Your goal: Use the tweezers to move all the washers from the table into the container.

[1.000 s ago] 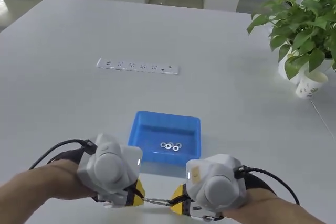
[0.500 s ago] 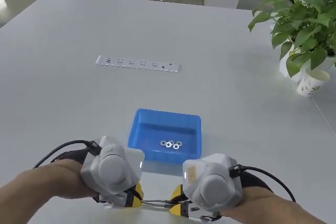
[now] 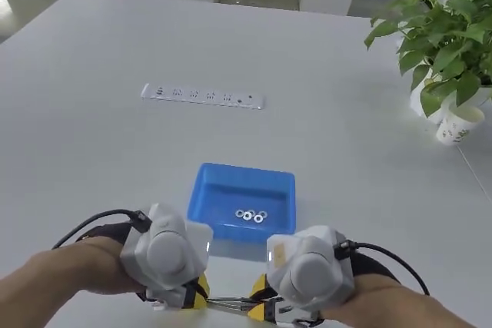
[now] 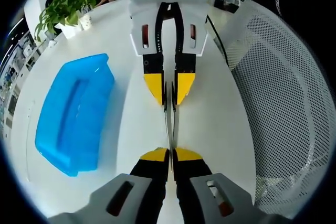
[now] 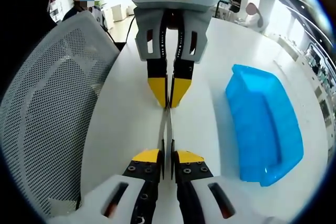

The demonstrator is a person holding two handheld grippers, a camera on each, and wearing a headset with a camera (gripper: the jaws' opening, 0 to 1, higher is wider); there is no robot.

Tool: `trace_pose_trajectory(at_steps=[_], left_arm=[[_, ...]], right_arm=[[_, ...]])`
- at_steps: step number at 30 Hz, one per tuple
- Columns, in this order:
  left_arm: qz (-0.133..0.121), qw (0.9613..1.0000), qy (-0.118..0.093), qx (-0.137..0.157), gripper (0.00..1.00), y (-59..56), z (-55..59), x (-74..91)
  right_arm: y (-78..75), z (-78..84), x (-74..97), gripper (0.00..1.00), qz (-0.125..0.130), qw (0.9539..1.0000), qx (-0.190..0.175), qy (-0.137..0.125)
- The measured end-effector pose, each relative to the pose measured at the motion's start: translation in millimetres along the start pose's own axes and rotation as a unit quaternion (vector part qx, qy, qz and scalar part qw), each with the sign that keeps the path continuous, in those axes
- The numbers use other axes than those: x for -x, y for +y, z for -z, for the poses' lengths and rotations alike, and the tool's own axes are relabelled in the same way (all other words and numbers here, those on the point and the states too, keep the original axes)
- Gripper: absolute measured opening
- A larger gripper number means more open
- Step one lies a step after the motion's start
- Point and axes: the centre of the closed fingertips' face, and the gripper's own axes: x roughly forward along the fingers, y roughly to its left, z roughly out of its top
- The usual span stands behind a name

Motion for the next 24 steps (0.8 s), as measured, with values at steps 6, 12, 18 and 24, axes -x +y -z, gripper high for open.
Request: trace_pose_trajectory(at_steps=[6, 12, 18, 24], left_arm=[[0.001, 1.0, 0.001, 0.001, 0.1, -1.6, 0.8, 0.8], [-0.007, 0.9999, 0.007, 0.002, 0.15, -0.3, 4.2, 3.4], [-0.018, 0.9997, -0.002, 0.017, 0.19, 1.4, 5.7, 13.4], [-0.03, 0.9986, -0.019, 0.04, 0.23, 1.5, 5.4, 25.3]], right_arm=[[-0.4, 0.3, 0.0, 0.14, -0.001, 1.0, -0.002, 0.001], [-1.6, 1.5, 2.7, 0.2, 0.004, 1.0, -0.003, 0.005], [-4.3, 1.3, 11.1, 0.24, 0.013, 0.9998, -0.013, -0.004], [-10.8, 0.0, 23.8, 0.28, 0.03, 0.999, -0.028, -0.018]])
